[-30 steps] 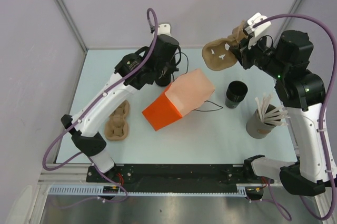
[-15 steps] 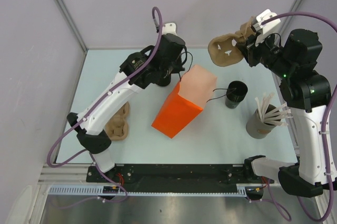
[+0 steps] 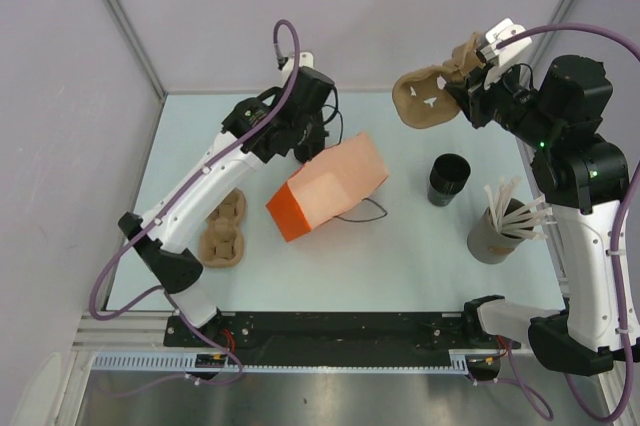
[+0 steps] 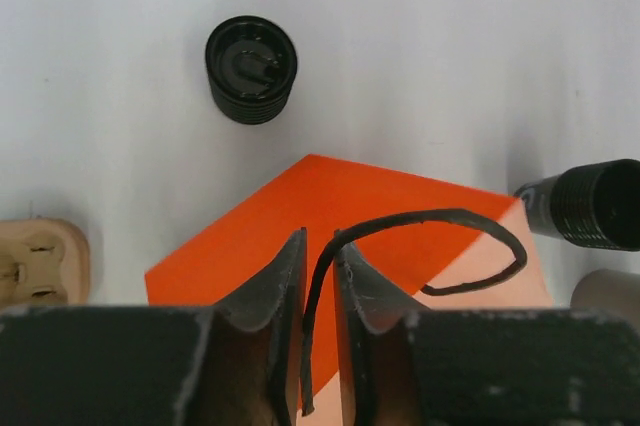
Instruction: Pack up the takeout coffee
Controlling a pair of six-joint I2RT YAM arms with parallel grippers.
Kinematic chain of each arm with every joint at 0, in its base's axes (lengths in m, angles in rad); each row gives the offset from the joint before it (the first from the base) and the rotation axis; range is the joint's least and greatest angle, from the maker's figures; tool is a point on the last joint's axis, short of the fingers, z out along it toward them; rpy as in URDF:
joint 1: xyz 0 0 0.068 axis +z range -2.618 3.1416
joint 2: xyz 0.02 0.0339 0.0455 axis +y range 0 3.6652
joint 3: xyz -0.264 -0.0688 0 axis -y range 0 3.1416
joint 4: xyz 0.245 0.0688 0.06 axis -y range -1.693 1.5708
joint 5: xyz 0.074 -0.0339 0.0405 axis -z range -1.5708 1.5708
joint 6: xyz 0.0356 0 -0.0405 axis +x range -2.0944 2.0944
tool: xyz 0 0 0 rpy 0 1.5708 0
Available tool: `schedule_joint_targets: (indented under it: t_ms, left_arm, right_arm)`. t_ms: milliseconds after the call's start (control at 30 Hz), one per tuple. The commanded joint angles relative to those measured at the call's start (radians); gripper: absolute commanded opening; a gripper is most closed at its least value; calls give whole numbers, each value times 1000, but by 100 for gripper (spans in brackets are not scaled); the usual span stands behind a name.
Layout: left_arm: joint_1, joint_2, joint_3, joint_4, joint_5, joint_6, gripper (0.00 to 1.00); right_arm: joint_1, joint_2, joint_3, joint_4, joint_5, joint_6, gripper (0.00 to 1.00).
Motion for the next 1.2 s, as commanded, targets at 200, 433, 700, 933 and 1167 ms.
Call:
schedule_joint_targets:
  t_ms: [200, 433, 700, 933, 1167]
  left_arm:
    - [106, -128, -38, 29, 38, -7, 30]
    - [109, -116, -30, 30, 44, -5, 29]
    - [71, -90, -7, 41, 42, 10, 7]
    - [14, 10, 162, 56, 62, 25, 0]
    - [68, 104, 285, 55, 214, -50, 0]
  right_arm:
    - [9, 13, 13, 16, -59, 29, 17]
    - [59, 45, -6, 7, -154, 58, 17]
    - [95, 85, 30, 3, -142, 41, 17]
    - [-29, 94, 95, 6, -182, 70, 16]
    - [-128, 56, 76, 65, -196, 101, 16]
